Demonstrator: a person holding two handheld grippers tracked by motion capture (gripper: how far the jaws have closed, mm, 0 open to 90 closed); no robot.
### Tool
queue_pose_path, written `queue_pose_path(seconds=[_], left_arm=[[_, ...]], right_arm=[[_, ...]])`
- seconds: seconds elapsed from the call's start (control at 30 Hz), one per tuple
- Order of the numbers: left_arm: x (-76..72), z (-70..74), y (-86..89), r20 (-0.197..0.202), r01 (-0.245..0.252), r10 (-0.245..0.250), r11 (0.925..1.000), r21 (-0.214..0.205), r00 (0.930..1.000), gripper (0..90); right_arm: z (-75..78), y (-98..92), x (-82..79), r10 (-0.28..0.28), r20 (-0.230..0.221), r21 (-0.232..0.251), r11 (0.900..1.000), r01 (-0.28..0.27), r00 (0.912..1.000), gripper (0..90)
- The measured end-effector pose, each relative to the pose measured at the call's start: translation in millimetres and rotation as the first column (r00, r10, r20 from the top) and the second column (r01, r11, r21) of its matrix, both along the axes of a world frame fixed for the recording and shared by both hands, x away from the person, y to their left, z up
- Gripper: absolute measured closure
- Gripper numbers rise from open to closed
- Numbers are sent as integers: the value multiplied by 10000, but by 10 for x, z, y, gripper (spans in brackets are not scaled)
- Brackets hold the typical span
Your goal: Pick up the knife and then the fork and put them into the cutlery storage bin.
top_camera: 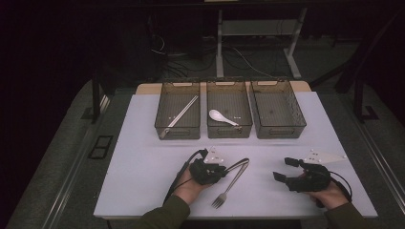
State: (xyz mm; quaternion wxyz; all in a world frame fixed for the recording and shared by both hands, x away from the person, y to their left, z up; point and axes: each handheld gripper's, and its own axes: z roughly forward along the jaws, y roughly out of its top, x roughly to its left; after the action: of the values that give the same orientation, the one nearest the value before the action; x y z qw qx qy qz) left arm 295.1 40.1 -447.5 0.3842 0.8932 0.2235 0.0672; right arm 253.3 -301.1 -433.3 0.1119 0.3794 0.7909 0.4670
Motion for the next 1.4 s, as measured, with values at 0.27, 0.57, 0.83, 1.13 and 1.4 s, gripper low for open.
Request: queue_pose_path(seconds=[0.27,0.57,0.83,1.13,1.4], left_arm=[[52,-29,41,-74,290,-290,9996,27,9996,768],[144,-53,73,-841,291,-335,9982,-527,9959,755],[135,-25,28,-631,367,-373,9993,-112,9973,793],[139,-14,30,-618,438,-441,9990,-73,9971,795],[136,48,56,-564,728,-722,9973,84,9958,795]], right_arm=[[-1,3,1,-2,-25,-2,10000,2,10000,236],[-7,12,5,38,-16,-43,10000,-38,10000,236],[-9,15,5,34,-25,-61,10000,-34,10000,236],[4,15,1,126,-16,-36,9999,-126,9999,236],[56,14,2,401,29,-34,9992,-401,9992,195]])
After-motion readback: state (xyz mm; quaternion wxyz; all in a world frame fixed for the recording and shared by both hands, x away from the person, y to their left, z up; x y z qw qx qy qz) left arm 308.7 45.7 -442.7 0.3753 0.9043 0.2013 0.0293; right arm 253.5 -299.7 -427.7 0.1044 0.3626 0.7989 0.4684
